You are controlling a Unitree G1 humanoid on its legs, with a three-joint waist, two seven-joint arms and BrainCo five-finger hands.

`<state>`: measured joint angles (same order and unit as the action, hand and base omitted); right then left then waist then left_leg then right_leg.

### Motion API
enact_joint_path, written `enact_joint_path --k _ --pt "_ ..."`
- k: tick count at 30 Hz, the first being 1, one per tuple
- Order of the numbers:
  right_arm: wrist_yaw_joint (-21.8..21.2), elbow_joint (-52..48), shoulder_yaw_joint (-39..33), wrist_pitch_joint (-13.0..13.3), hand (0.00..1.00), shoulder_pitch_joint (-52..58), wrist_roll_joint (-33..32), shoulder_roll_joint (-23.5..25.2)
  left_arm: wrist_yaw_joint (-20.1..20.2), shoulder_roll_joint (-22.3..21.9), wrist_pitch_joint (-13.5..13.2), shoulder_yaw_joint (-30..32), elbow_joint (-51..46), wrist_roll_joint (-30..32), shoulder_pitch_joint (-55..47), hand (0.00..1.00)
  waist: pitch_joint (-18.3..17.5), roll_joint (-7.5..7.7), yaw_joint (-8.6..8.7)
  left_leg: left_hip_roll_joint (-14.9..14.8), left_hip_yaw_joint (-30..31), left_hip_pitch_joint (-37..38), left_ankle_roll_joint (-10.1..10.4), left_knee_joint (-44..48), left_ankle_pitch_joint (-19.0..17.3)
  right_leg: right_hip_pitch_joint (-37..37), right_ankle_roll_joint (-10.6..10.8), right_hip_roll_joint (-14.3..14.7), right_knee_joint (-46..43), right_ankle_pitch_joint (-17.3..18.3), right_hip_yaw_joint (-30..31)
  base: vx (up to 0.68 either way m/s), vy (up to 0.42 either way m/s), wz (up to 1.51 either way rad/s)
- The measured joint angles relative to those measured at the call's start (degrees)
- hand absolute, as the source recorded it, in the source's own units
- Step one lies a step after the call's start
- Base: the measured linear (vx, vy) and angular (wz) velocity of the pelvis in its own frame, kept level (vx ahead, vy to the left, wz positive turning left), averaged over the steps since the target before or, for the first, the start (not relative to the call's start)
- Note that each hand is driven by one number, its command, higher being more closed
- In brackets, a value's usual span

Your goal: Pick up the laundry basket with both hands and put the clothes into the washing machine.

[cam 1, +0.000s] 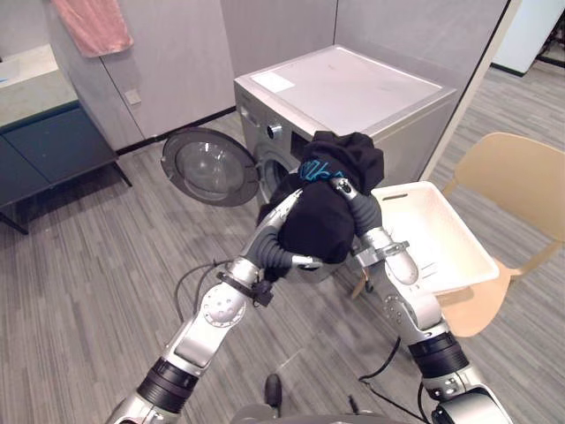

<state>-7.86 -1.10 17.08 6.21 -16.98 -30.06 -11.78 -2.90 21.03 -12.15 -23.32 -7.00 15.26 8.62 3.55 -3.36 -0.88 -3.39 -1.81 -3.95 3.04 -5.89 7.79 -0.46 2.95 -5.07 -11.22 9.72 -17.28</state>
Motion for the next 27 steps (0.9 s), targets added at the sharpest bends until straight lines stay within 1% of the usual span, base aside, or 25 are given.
enact_joint_path --k 3,4,6,7,10,12,13,14,19,21,23,25,27 --pt "-0.24 0.00 1.57 -0.22 1.00 1.71 -2.62 -0.03 -1.27 0.09 0.73 -0.60 2.18 2.65 1.29 1.00 -1.64 0.18 -0.03 -0.08 -0.01 -1.03 0.13 0.01 0.11 -0.86 -0.11 0.17 0.57 -0.48 0.11 0.01 -0.001 -0.06" --pt "-0.59 0.00 2.47 -0.28 1.00 2.04 -3.80 -0.06 -1.73 0.23 1.01 -0.61 2.86 3.40 1.95 1.00 -1.89 0.34 0.07 -0.09 -0.01 -1.20 0.56 0.03 0.45 -0.84 0.09 0.18 0.58 -0.79 0.15 0.08 -0.014 -0.05" --pt "-1.08 -0.09 4.11 -0.32 1.00 2.44 -4.65 -0.06 -2.50 0.71 1.36 -0.75 3.38 3.43 2.31 1.00 -2.19 0.80 0.27 -0.08 -0.10 -1.19 0.73 0.33 0.68 -0.88 0.08 0.17 0.59 -0.90 0.31 0.11 -0.026 -0.04" --pt "-1.12 -0.61 5.51 -0.32 1.00 3.40 -6.09 -0.05 -2.88 0.54 1.71 -0.74 4.16 3.44 2.60 1.00 -2.64 1.44 0.10 0.03 0.00 -1.19 0.16 0.37 1.29 -0.85 0.11 0.11 0.58 -0.86 0.29 0.13 -0.034 -0.01" --pt "-1.14 -1.71 6.74 -0.52 1.00 4.02 -6.59 -0.04 -3.58 -0.03 1.77 -0.73 4.89 3.53 2.49 1.00 -2.96 1.85 0.10 0.23 0.11 -1.24 0.10 0.39 1.35 -0.75 0.17 0.00 0.60 -0.72 0.23 0.09 -0.026 0.02" --pt "-1.15 -2.55 7.38 -0.54 1.00 4.05 -6.72 -0.03 -3.95 -0.80 1.77 0.30 4.90 3.53 2.38 1.00 -3.11 1.86 0.09 0.39 0.24 -1.21 0.11 0.39 1.37 -0.62 0.22 -0.13 0.77 -0.67 0.22 0.06 -0.017 0.02" --pt "-1.16 -2.98 7.72 -0.54 0.00 4.06 -7.23 0.05 -4.16 -1.28 1.77 0.80 4.90 3.53 2.10 1.00 -3.29 1.87 0.11 0.43 0.30 -1.18 0.11 0.39 1.38 -0.43 0.22 -0.13 1.03 -0.68 0.20 0.04 -0.014 0.03" --pt "-1.17 -3.78 7.88 -0.54 0.00 4.20 -7.60 0.18 -4.84 -1.93 1.69 1.07 4.90 3.52 1.26 1.00 -3.63 1.88 0.12 0.49 0.41 -1.07 0.11 0.39 1.38 -0.09 0.23 -0.13 1.39 -0.68 0.07 0.04 -0.018 0.05" --pt "-1.62 -5.14 8.20 -0.53 0.00 6.63 -7.58 0.93 -4.95 -5.50 1.55 2.71 4.94 3.28 -2.50 1.00 -4.47 2.08 0.15 0.44 1.68 -0.08 0.12 0.36 1.35 1.13 0.18 0.11 2.42 -0.58 -0.45 -0.01 -0.022 0.07" --pt "-2.28 -5.17 7.56 -0.39 0.00 7.99 -7.56 2.71 -4.86 -7.44 1.40 3.56 4.95 2.65 -4.58 1.00 -4.66 2.19 0.15 0.28 1.83 -0.07 0.14 0.32 1.29 1.16 0.18 0.37 2.44 -0.57 -0.48 -0.05 -0.013 0.01" --pt "-2.38 -5.48 6.95 -0.38 0.00 8.80 -7.53 3.89 -4.84 -8.45 0.98 4.39 4.96 1.35 -6.30 1.00 -4.71 2.26 0.16 0.13 1.91 -0.12 0.42 0.21 1.06 1.13 0.22 0.47 2.47 -0.57 -0.44 -0.04 -0.013 -0.01" --pt "-2.50 -7.07 5.77 -0.38 0.00 10.66 -7.41 5.08 -4.82 -10.07 0.58 6.31 4.95 -0.05 -7.72 1.00 -4.76 2.33 0.09 0.12 1.93 -0.20 0.41 0.01 0.99 1.07 0.29 0.47 2.48 -0.55 -0.42 -0.02 -0.007 0.00" --pt "-3.06 -9.46 2.95 -0.13 0.00 12.90 -6.28 6.85 -4.93 -12.09 1.03 11.88 4.97 -2.40 -9.70 1.00 -4.86 2.48 0.14 0.11 1.76 -0.21 0.68 0.00 0.49 1.01 0.36 0.44 2.44 -0.56 -0.29 0.00 0.000 0.00"
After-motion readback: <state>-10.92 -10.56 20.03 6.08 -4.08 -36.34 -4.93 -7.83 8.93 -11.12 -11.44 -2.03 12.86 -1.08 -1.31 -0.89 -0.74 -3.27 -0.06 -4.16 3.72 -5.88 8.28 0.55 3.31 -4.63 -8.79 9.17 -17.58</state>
